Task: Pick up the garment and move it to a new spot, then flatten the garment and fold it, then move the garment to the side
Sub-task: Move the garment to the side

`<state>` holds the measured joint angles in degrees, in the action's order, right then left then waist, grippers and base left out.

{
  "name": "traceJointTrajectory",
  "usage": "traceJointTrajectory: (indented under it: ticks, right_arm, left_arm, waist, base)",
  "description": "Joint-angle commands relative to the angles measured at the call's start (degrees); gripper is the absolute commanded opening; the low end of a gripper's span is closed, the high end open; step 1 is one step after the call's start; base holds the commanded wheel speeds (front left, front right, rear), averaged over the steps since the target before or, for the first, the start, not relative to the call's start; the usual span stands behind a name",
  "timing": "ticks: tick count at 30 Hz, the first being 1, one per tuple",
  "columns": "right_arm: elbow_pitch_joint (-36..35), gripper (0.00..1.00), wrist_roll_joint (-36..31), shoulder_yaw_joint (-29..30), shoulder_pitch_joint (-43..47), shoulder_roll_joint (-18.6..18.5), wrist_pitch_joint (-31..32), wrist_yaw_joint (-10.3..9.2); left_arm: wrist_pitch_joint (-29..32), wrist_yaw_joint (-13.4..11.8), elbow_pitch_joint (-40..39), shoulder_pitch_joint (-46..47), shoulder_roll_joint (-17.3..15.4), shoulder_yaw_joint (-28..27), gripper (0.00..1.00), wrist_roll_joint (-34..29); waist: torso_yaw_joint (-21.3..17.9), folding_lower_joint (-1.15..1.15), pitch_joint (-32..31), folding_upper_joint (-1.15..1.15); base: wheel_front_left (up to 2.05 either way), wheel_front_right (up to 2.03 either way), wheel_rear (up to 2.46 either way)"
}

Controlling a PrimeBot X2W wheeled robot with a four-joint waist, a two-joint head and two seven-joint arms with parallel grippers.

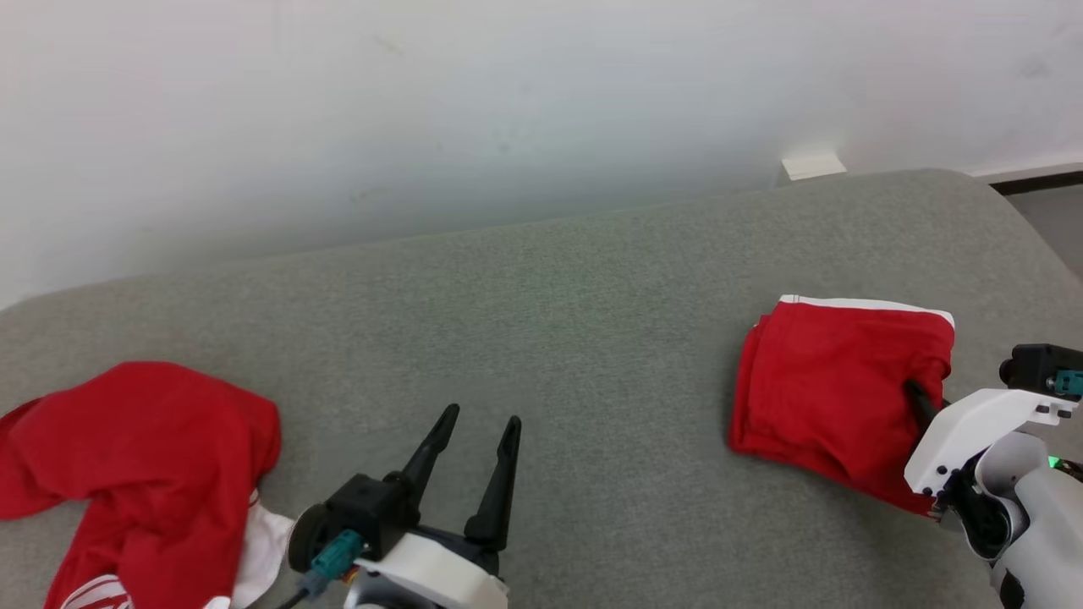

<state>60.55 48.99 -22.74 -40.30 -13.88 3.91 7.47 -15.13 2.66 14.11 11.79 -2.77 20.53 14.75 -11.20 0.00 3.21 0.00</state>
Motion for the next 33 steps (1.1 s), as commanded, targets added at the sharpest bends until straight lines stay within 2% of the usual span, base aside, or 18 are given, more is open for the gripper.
traceJointTrajectory:
  ticks: [1, 7, 14, 23, 27, 33]
  right_arm:
    - [-0.69, 0.0, 0.59, -0.56, 0.24, -0.35, -0.31, 0.03]
    - [-2.36, 0.0, 2.24, -2.57, -1.31, -2.12, -1.19, 0.03]
    - [-3.83, 0.0, -0.57, -8.72, -6.13, -6.16, -2.59, 0.03]
    - [-3.26, 0.0, -4.19, -16.83, -15.34, -17.15, -3.4, 0.02]
    - [-0.52, 0.0, -6.32, -20.19, -19.06, -22.09, -4.18, -0.03]
    - [5.77, 0.0, -9.47, -23.18, -23.22, -26.78, -5.95, -0.04]
  left_arm:
    - [0.0, -0.26, 0.14, 0.9, -0.24, -0.05, 1.0, -0.01]
    - [0.0, -0.32, 0.72, 2.45, -0.25, 0.98, 1.0, -0.8]
    - [0.0, -0.14, 1.87, 4.8, -0.66, 1.55, 1.0, -2.69]
    - [0.0, -0.7, 1.83, 8.34, -1.81, 1.65, 1.0, -4.49]
    - [0.0, -1.04, 1.57, 9.14, -1.81, 2.0, 1.0, -4.98]
    - [0.0, -1.74, 0.5, 9.96, -2.03, 2.06, 1.0, -5.42]
  waist:
    - [-2.0, 0.0, 1.08, 0.0]
    - [-3.34, 0.0, 3.35, 0.0]
    - [-1.74, 0.0, 9.43, 0.0]
    - [2.32, 0.0, 18.12, 0.0]
    - [3.67, 0.0, 19.97, 0.0]
    - [5.22, 0.0, 21.92, 0.0]
  base:
    - [0.0, 0.0, 0.0]
    - [0.0, 0.0, 0.0]
    - [0.0, 0.0, 0.0]
    - [0.0, 0.0, 0.0]
    - [0.0, 0.0, 0.0]
    - [0.0, 0.0, 0.0]
